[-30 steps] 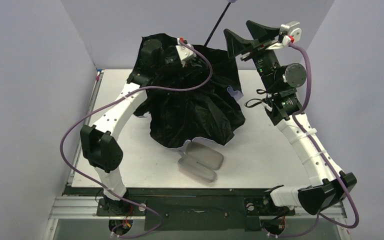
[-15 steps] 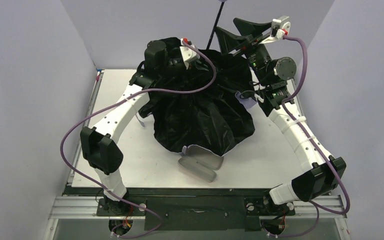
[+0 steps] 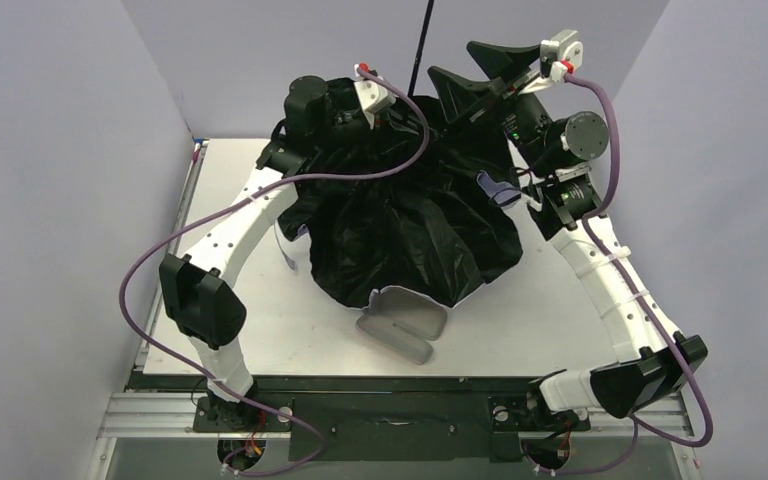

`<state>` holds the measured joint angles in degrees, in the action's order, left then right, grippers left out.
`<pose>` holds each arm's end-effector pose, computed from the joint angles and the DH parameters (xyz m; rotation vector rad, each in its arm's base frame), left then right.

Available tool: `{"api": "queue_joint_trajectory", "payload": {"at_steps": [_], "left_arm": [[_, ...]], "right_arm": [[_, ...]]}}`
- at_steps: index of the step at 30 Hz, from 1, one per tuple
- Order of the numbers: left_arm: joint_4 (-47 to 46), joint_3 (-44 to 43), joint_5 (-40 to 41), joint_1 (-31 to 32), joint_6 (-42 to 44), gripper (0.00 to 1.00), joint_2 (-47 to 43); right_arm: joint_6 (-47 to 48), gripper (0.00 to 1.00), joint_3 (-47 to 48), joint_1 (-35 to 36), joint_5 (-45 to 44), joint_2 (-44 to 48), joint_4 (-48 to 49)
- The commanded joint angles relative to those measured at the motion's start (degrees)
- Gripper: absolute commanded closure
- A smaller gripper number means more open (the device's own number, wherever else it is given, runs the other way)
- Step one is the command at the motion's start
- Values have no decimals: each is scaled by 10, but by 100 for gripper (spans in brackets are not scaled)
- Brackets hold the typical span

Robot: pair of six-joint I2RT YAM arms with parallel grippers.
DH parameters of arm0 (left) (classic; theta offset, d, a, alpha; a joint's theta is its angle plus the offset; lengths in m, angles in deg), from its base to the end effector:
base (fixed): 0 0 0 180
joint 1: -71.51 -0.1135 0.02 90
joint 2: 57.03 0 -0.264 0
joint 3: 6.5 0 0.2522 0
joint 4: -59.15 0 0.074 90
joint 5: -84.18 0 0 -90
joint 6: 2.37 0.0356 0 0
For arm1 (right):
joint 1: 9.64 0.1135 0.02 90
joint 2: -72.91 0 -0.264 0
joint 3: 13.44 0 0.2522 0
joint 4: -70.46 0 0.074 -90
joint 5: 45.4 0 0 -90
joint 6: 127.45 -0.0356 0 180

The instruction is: Open the umbrella

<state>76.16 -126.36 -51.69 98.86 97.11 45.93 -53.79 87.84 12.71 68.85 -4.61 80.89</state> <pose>0.3607 -0.2153 0.4439 1.0829 1.2322 -0.8659 0.2551 0.1207 0.5327 -0.4519 0.9654 0.8181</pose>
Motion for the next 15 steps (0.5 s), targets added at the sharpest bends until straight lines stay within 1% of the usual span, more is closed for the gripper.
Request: {"api": "queue_joint_trajectory", "payload": {"at_steps": [1,4,7,11,13,15], "left_arm": [[-18,-33,-16,15,9,100,-35],[-4,-35,-17,20,17,100,-37],[15,-43,-18,27,24,100,-36],[51,-51,-22,36,46,100,-32],[62,-47,-25,39,55,100,-32],[78,-40,-26,42,69,100,-33]], "right_arm": [[44,24,56,12,-11,-25,-49],[58,29,67,19,-5,-37,-62],[60,31,71,24,-4,-43,-54],[65,35,91,28,-8,-59,-41],[74,39,94,28,-20,-62,-30],[81,45,99,27,-36,-64,-15]]}}
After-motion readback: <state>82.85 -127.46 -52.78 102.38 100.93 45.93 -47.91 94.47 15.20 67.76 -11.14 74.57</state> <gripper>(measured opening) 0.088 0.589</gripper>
